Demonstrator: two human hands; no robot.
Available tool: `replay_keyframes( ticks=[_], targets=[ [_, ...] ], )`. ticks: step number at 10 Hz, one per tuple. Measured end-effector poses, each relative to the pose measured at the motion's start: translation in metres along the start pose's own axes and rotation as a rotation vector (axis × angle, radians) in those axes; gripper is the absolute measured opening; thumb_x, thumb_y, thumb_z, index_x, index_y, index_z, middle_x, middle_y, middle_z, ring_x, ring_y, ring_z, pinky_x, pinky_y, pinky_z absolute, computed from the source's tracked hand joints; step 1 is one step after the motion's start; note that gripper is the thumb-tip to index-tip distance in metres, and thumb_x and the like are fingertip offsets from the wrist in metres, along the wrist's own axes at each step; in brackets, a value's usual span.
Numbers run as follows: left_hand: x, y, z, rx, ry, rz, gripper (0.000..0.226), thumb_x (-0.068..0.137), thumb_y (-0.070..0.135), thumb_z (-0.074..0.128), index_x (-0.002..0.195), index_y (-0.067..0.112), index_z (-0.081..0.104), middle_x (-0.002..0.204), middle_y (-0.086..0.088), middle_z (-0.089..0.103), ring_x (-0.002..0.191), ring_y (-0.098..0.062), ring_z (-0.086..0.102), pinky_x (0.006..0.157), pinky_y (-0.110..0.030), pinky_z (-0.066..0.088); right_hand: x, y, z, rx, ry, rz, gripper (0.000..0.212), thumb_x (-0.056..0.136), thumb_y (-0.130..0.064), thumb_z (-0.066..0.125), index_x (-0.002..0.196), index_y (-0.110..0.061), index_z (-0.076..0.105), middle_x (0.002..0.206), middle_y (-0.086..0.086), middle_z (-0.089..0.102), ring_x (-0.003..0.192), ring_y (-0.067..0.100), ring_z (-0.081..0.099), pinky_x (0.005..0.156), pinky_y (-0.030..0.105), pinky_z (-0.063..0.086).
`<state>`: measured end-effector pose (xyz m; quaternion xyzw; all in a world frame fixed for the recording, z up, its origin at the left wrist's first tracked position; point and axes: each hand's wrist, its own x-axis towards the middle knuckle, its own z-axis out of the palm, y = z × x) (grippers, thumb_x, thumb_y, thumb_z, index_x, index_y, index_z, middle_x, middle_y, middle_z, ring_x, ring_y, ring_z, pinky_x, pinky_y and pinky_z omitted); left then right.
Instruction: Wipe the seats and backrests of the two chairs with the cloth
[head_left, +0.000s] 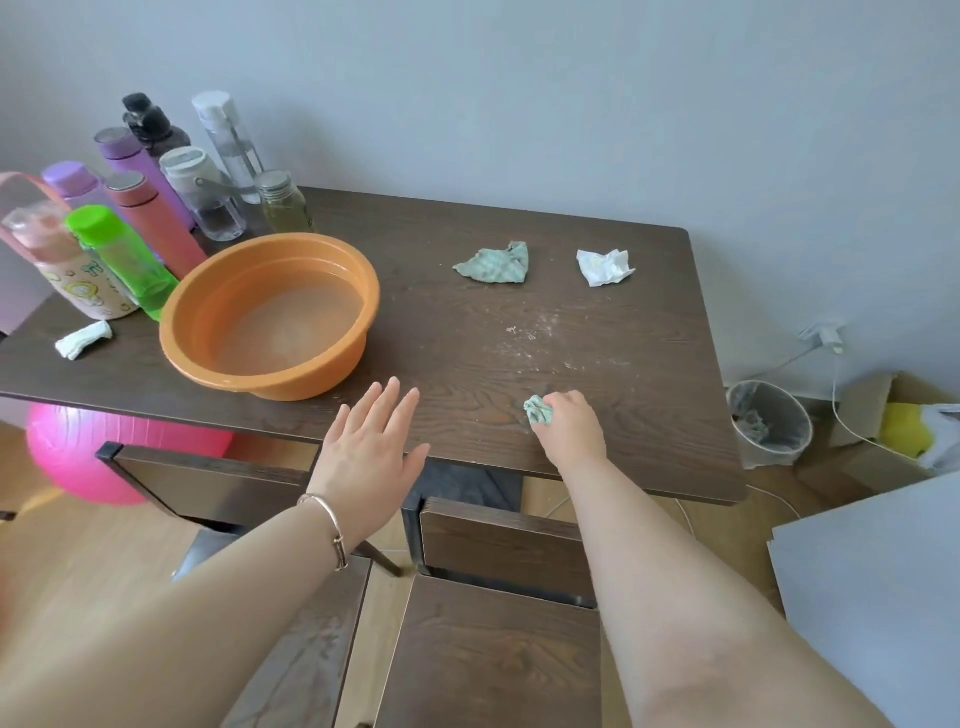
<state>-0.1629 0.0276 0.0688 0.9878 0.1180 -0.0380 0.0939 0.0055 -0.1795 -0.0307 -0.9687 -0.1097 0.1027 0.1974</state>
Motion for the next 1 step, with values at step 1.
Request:
replay_keyframes(
  ticks=[1],
  targets=[
    [0.0019,0.006,-0.015,-0.016,0.018,0.044,0.064,0.101,0.048,0.031,0.155,0.027,0.005,0.163,0.002,0.0,0.15,-0.017,-0.006,0.122,-0.043,0.004,-0.0153,-0.012,-0.0182,-0.2,0.077,-0.143,0.043,0.095,-0.041,0.058,0.132,-0.02,0.049,0.128,0.005,0.044,0.112,0.026,0.043,0.081,0.037,0.052]
  ],
)
